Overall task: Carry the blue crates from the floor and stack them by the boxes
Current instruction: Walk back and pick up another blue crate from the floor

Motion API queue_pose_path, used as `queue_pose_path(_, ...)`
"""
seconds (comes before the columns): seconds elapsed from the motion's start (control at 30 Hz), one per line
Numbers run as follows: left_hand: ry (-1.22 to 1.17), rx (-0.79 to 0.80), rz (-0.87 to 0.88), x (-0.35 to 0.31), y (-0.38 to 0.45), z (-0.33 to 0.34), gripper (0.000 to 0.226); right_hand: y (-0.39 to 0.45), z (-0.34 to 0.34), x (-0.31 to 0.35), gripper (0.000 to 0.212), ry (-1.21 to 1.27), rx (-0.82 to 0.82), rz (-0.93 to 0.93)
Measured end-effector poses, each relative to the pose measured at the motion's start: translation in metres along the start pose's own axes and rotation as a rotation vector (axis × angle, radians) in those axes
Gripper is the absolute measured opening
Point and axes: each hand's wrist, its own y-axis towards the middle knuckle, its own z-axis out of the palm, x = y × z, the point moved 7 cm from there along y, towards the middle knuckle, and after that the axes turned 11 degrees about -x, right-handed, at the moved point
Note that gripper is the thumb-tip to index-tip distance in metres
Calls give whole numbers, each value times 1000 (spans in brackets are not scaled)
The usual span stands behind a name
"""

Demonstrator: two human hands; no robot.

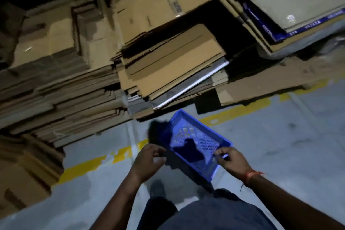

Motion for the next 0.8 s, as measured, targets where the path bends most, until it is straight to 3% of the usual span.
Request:
queue_pose_path(0.23, 109, 206, 182, 74, 121, 19, 33, -15, 61, -31, 15, 109, -343, 410)
queue_pose_path(0.37, 184, 225, 132, 127, 170, 50, 23, -26, 119, -57, 21, 171, -414, 598)
queue_pose_path(0.6, 413, 265, 92, 226, 240, 136, 28, 9, 187, -127, 31, 178, -483, 685)
queue_pose_path(0.8, 463, 355, -12, 302, 283, 238, 46, 90, 231, -248, 48, 66, -597, 670)
